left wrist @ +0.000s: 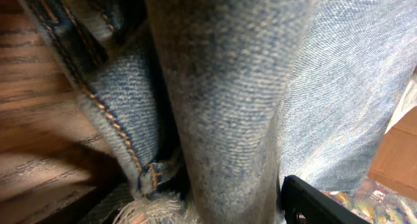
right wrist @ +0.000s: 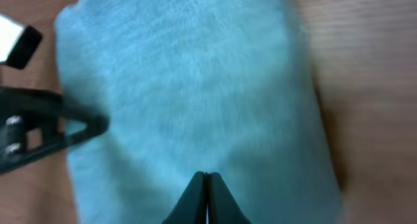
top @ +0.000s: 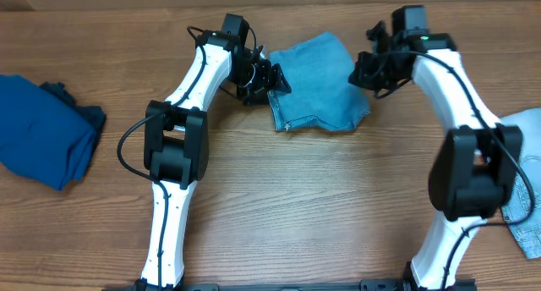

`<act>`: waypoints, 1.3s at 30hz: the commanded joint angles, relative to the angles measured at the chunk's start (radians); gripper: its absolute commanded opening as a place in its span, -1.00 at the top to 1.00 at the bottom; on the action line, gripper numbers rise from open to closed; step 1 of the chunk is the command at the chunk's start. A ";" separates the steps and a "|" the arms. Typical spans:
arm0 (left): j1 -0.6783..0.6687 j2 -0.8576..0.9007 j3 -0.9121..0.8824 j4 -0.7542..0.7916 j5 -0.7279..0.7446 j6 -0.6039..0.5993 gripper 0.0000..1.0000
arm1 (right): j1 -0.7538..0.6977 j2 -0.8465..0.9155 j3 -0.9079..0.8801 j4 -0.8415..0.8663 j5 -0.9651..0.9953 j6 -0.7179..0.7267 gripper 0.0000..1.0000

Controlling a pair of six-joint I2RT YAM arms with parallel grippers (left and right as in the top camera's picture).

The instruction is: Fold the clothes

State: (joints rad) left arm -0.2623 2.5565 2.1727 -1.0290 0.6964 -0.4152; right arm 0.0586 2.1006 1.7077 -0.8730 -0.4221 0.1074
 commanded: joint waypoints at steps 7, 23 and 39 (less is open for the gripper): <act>-0.005 0.061 -0.034 -0.113 -0.079 0.072 -0.52 | 0.043 0.234 0.004 0.166 -0.005 0.072 0.92; -0.056 0.045 -0.078 -0.025 -0.219 0.095 -0.68 | 0.052 0.237 0.004 0.155 -0.006 0.072 0.92; -0.050 0.066 -0.077 0.109 -0.025 0.149 -0.32 | 0.052 0.237 0.004 0.147 -0.005 0.071 0.92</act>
State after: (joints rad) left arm -0.3031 2.5439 2.1323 -0.9039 0.6975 -0.2882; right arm 0.1047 2.2940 1.7168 -0.7071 -0.4557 0.1791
